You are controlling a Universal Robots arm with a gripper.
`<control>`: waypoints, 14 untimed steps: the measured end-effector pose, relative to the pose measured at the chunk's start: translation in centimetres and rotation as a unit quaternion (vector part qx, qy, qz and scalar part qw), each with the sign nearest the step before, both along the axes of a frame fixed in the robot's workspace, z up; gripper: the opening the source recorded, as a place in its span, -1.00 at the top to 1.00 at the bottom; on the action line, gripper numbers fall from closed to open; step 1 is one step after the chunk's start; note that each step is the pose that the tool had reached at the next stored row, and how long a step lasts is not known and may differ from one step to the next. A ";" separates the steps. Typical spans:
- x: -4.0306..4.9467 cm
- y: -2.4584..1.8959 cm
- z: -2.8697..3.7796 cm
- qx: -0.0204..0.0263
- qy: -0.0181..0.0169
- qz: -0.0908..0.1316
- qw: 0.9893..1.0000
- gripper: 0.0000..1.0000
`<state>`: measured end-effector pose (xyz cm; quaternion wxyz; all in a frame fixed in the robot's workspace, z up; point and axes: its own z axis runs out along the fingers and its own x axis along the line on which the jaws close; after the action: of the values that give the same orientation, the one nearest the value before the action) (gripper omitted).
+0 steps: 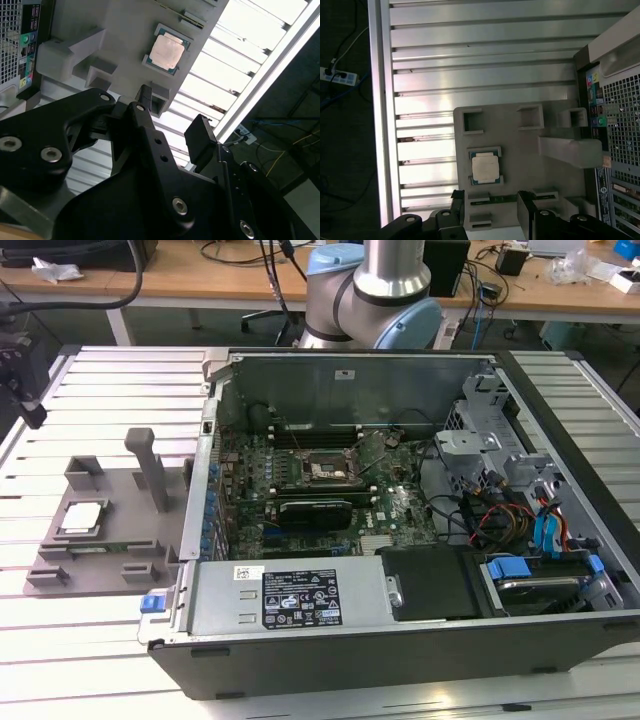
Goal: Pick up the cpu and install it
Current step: 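Pick up the cpu and move it towards the insertion slot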
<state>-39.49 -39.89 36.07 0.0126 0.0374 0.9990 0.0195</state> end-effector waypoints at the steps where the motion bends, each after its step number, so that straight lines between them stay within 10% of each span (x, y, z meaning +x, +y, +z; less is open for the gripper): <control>1: 0.00 0.00 -0.02 0.000 0.000 0.000 1.000 -0.08; 14: 0.00 0.00 -0.41 0.000 0.000 0.000 1.000 -0.08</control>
<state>-39.49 -39.89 35.67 0.0125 0.0374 0.9990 0.0195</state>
